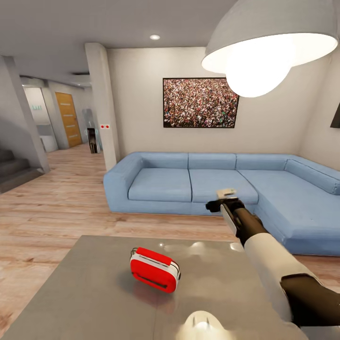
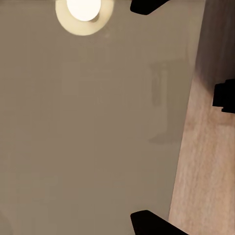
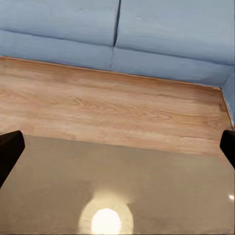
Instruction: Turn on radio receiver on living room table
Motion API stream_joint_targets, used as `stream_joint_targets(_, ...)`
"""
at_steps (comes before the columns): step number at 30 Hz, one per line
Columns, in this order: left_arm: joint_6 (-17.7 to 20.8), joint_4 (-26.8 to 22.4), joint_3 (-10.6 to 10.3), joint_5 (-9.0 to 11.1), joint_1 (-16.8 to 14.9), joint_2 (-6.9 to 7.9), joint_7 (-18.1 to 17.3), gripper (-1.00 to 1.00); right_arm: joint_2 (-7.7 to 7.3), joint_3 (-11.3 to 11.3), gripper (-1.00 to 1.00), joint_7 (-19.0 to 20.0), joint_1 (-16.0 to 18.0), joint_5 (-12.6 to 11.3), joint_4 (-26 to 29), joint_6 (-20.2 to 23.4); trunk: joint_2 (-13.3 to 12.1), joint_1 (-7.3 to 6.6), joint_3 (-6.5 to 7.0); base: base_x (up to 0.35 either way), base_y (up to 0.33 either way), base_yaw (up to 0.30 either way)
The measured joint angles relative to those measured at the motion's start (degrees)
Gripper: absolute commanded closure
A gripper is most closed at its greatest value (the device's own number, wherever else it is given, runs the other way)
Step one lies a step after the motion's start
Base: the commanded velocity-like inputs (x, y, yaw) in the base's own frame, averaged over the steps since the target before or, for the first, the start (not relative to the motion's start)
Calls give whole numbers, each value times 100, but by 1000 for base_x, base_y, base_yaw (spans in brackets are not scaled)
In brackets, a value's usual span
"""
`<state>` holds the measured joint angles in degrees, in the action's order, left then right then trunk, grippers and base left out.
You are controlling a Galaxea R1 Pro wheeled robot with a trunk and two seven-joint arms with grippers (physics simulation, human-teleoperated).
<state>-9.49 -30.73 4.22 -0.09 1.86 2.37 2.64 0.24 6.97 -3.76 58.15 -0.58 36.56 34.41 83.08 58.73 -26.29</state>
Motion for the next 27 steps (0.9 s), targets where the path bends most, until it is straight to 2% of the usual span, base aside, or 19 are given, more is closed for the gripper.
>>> stream_joint_targets(2, 0, 4, 0, 0, -1, -3, 0, -100, 29, 151, -100, 485, 154, 50, -201, 420, 0, 0, 0, 0, 0, 0)
stream_joint_targets(3, -2, 6, 0, 0, -2, -9, -1, -100, 44, 515, -100, 1098, 239, 134, -262, 623, 0, 0, 0, 0, 0, 0)
stream_joint_targets(4, -1, 5, 0, 0, -2, -11, -1, -100, 49, 670, -100, 1331, 261, 192, -276, 672, 0, 0, 0, 0, 0, 0)
stream_joint_targets(5, -3, 6, 0, 0, -2, -13, -1, -100, 57, 973, -100, 1771, 288, 278, -298, 736, 0, 0, 0, 0, 0, 0)
stream_joint_targets(7, -6, 6, 0, 0, -2, -16, -1, -100, 68, 1407, -100, 2539, 321, 479, -346, 792, 0, 0, 0, 0, 0, 0)
stream_joint_targets(8, -7, 6, 0, 0, -2, -15, -1, -100, 66, 1487, -100, 2713, 327, 535, -355, 796, 0, 0, 0, 0, 0, 0)
stream_joint_targets(12, -7, 6, 0, 0, -2, -10, -1, -100, 48, 1600, -100, 2988, 335, 622, -366, 801, 0, 0, 0, 0, 0, 0)
stream_joint_targets(14, -8, 6, 0, 0, -2, -19, -1, -100, 28, 1849, -100, 3614, 337, 699, -374, 790, 0, 0, 0, 0, 0, 0)
stream_joint_targets(15, -8, 6, 0, 0, -2, -20, -1, -100, 17, 1928, -100, 3803, 337, 746, -377, 782, 0, 0, 0, 0, 0, 0)
stream_joint_targets(16, -9, 6, 0, 0, -2, -30, -1, -100, -37, 2119, -100, 4375, 337, 945, -377, 731, 0, 0, 0, 0, 0, 0)
stream_joint_targets(19, -9, 6, 0, 0, -2, -36, -1, -100, -143, 2289, -100, 5512, 337, 1573, -378, 345, 0, 0, 0, 0, 0, 0)
stream_joint_targets(23, -9, 6, 0, 0, -2, -40, -1, -100, -172, 2326, -100, 5939, 338, 1806, -384, 95, 0, 0, 0, 0, 0, 0)
stream_joint_targets(27, -9, 6, -2, 0, -2, -44, -1, -100, -182, 2332, -100, 6035, 338, 1856, -386, 37, 0, 0, 0, 0, 0, 0)
